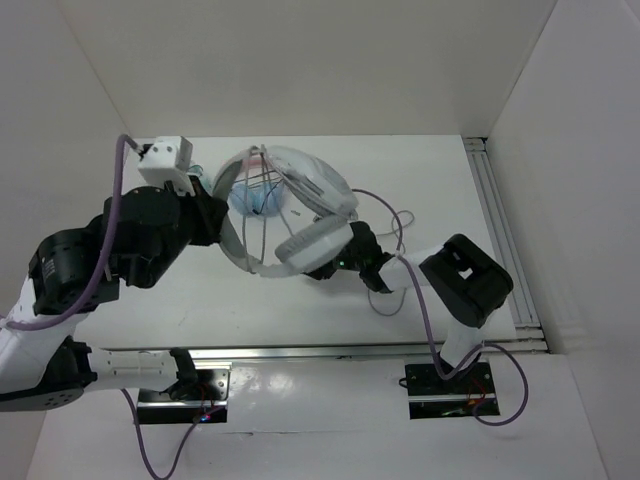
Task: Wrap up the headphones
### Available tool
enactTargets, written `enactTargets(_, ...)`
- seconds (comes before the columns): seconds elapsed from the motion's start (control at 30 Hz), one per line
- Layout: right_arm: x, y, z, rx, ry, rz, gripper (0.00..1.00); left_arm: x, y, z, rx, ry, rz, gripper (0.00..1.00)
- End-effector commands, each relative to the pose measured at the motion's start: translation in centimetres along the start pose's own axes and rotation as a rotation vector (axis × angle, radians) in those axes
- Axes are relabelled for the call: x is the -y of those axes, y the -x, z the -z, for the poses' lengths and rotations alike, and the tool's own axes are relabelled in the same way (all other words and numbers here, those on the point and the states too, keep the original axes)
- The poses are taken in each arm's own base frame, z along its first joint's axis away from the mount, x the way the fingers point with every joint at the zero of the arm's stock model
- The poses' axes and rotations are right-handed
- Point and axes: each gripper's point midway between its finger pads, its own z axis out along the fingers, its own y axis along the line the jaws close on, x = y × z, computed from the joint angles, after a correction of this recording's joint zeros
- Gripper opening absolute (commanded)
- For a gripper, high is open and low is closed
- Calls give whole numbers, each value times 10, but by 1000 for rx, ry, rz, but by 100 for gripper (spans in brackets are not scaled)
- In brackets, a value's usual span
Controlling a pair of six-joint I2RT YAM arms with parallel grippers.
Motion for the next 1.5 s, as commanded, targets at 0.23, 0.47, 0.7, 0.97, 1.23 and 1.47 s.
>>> enactTargets(0.23,-47,-30,14,96,102,11,11,-25,92,-16,280,291,286,0)
enactTargets(0.47,-67,-30,59,144,-148,76,0,-69,91,-77,189,463,190,0)
enactTargets(0.7,-149,-3,109,218,-142,120,0,-139,33,-135,49,641,202,0)
enactTargets(0.97,-211,24,127,165,-138,242,0,-162,-24,-170,-95,740,168,0)
enactTargets(1.23,-224,102,131,188,-302,421,0,-142,-110,-196,-396,762,-61,0)
enactTargets(1.47,-142,158,174,229,-684,449,0,-125,-148,-175,-444,628,-208,0)
